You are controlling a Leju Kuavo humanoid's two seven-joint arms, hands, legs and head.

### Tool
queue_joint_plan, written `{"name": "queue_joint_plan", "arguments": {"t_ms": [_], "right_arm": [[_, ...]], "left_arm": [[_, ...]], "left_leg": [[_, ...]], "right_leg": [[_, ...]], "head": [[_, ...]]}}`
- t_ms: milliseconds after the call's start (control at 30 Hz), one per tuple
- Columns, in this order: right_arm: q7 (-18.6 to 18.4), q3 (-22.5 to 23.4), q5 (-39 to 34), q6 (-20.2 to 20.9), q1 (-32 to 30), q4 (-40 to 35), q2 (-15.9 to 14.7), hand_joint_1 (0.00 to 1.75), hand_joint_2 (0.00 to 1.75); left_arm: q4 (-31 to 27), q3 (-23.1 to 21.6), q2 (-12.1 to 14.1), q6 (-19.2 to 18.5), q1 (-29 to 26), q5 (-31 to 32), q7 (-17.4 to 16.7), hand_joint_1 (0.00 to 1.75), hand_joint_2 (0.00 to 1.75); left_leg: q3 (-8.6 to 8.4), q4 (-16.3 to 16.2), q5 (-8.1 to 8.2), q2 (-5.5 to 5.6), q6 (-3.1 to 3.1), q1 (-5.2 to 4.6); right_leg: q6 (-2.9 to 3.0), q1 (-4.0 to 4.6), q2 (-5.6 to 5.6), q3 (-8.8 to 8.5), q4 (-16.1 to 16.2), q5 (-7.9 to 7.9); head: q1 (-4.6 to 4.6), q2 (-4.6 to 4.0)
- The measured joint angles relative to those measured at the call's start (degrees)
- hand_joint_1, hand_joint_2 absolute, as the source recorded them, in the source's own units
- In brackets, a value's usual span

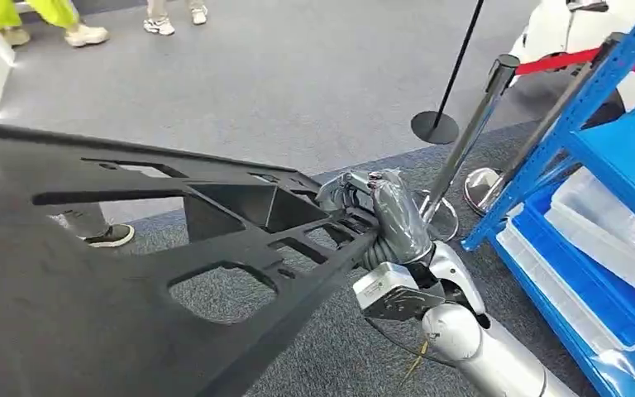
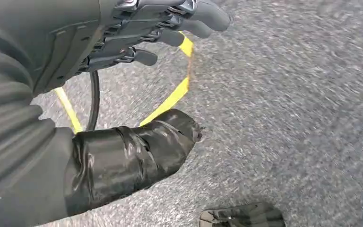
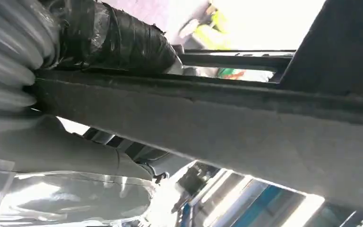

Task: Take the parts from the cabinet and place them on the table.

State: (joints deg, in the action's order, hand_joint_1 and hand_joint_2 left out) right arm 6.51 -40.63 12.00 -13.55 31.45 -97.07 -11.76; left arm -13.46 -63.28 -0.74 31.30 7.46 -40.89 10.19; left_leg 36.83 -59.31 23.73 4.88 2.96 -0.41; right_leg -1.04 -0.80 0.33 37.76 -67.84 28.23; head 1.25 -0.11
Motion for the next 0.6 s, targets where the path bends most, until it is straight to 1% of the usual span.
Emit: {"name": "queue_joint_plan", "arguments": {"t_ms": [33,67,100,133,167,200,233,267,300,333,367,400,433,467,500,533,567,600], "right_arm": [[0.1,0.0,-0.1,0.0,0.0,0.0,0.0,1.75,1.75],[0.3,0.0,-0.4,0.1,0.1,0.1,0.0,1.75,1.75],[0.7,0.0,-1.2,0.3,0.2,0.2,0.0,1.75,1.75],[1.2,0.0,-2.1,0.8,0.2,0.3,0.0,1.75,1.75],[2.0,0.0,-2.9,1.5,0.6,0.6,0.0,1.75,1.75],[2.6,0.0,-3.4,1.9,1.2,1.0,0.2,1.75,1.75],[3.0,0.0,-3.6,2.1,1.6,1.3,0.4,1.75,1.75],[3.3,0.0,-4.0,2.4,1.8,1.7,0.7,1.75,1.75],[3.6,0.0,-4.1,2.4,1.9,1.9,0.8,1.75,1.75],[4.0,0.0,-4.2,2.5,2.0,2.2,0.9,1.75,1.75],[4.4,0.0,-4.3,2.6,2.0,2.4,0.9,1.75,1.75],[4.7,0.0,-4.6,2.7,2.1,2.8,1.1,1.75,1.75],[5.0,0.0,-4.8,2.8,2.1,3.1,1.3,1.75,1.75],[5.2,0.0,-4.9,2.9,2.1,3.4,1.5,1.75,1.75],[5.4,0.0,-5.0,3.1,2.1,3.6,1.8,1.75,1.75],[5.5,0.0,-5.1,3.2,2.3,3.8,1.9,1.75,1.75],[5.6,0.0,-5.1,3.3,2.5,4.1,2.1,1.75,1.75],[5.7,0.0,-5.1,3.3,2.7,4.3,2.2,1.75,1.75]], "left_arm": [[0.0,0.0,0.0,0.0,0.0,0.0,0.0,0.00,1.75],[0.0,0.0,0.0,0.0,0.0,0.0,0.0,0.00,1.75],[0.0,0.0,0.0,0.0,0.3,-0.3,0.2,0.00,1.75],[0.0,0.0,0.0,0.1,0.3,-0.5,0.3,0.00,1.75],[0.0,0.0,0.0,0.1,0.2,-0.7,0.3,0.00,1.75],[0.0,0.0,0.0,0.2,0.2,-0.8,0.3,0.00,1.75],[0.0,0.0,0.0,0.3,0.2,-0.9,0.3,0.00,1.75],[0.0,0.0,0.0,0.3,0.3,-1.1,0.3,0.00,1.75],[0.0,0.0,-0.1,0.3,0.4,-1.1,0.3,0.00,1.75],[0.0,0.0,-0.1,0.3,0.6,-1.2,0.2,0.00,1.75],[0.0,0.0,-0.2,0.3,0.6,-1.2,0.2,0.00,1.75],[0.0,0.0,-0.3,0.4,0.6,-1.3,0.2,0.00,1.75],[0.0,0.0,-0.3,0.5,0.5,-1.3,0.2,0.00,1.75],[0.0,0.0,-0.4,0.6,0.5,-1.3,0.2,0.00,1.75],[0.0,0.0,-0.4,0.8,0.4,-1.5,0.2,0.00,1.75],[0.0,0.0,-0.4,1.0,0.4,-1.6,0.2,0.00,1.75],[0.0,0.0,-0.4,1.1,0.6,-1.6,0.2,0.00,1.75],[0.0,0.0,-0.5,1.1,0.8,-1.7,0.2,0.00,1.75]], "left_leg": [[-0.03,-0.5,0.30,0.70,-0.19,0.03],[0.34,-0.5,0.40,1.19,-0.44,0.24],[0.89,-1.4,0.55,1.90,-0.77,-0.10],[1.17,-1.1,0.23,2.36,-1.28,0.45],[1.27,-0.7,0.15,3.09,-1.80,0.65],[1.37,-0.6,-0.10,3.71,-2.23,0.73],[1.60,-0.9,0.06,3.17,-2.33,0.83],[1.95,-2.1,0.79,-0.20,-2.61,0.30],[3.32,-5.0,2.47,-2.28,-2.95,0.43],[5.43,-9.1,4.37,-3.31,-3.30,0.68],[7.33,-12.7,5.79,-3.82,-3.47,0.85],[9.06,-15.8,6.73,-4.05,-3.62,0.99],[9.50,-16.4,6.29,-4.18,-3.74,1.09],[8.47,-14.4,4.69,-4.33,-3.76,1.13],[6.19,-10.1,2.41,-4.69,-3.66,1.13],[3.15,-4.6,0.12,-5.67,-3.46,1.09],[1.16,-0.4,-0.16,-8.19,-3.21,0.74],[0.71,-0.3,0.07,-8.06,-2.65,0.11]], "right_leg": [[0.11,-0.18,1.18,-1.97,4.9,-2.53],[0.23,-0.45,4.12,-2.48,5.6,-1.12],[0.07,-0.59,4.72,-2.83,7.1,-1.40],[0.15,-0.20,4.11,-2.74,6.8,-1.45],[0.44,0.21,3.59,-2.81,6.8,-1.42],[0.86,0.08,2.98,-2.98,7.1,-1.71],[1.30,-0.51,2.13,-3.29,7.8,-2.04],[1.48,-0.33,1.40,-3.68,8.1,-2.06],[1.76,-0.19,0.78,-3.85,8.2,-2.07],[1.86,-0.02,-0.18,-3.88,8.2,-2.00],[1.90,0.10,-0.98,-3.90,8.2,-1.91],[1.94,0.15,-1.86,-3.88,8.2,-1.80],[1.88,0.16,-2.65,-3.92,8.2,-1.71],[1.84,0.18,-3.41,-4.00,8.2,-1.58],[1.70,0.19,-4.09,-4.16,8.2,-1.45],[1.51,0.19,-4.70,-4.39,8.2,-1.28],[1.27,0.29,-5.21,-4.65,8.2,-1.11],[0.87,0.67,-5.64,-4.66,8.2,-0.89]], "head": [[0.00,0.00],[0.02,0.00],[0.00,0.00],[0.02,0.00],[0.24,0.00],[0.57,0.00],[0.68,0.00],[0.63,0.00],[0.72,0.00],[0.77,0.00],[0.72,0.00],[0.72,0.00],[0.68,0.00],[0.68,0.00],[0.68,0.00],[0.68,0.00],[0.70,0.00],[0.81,0.00]]}}
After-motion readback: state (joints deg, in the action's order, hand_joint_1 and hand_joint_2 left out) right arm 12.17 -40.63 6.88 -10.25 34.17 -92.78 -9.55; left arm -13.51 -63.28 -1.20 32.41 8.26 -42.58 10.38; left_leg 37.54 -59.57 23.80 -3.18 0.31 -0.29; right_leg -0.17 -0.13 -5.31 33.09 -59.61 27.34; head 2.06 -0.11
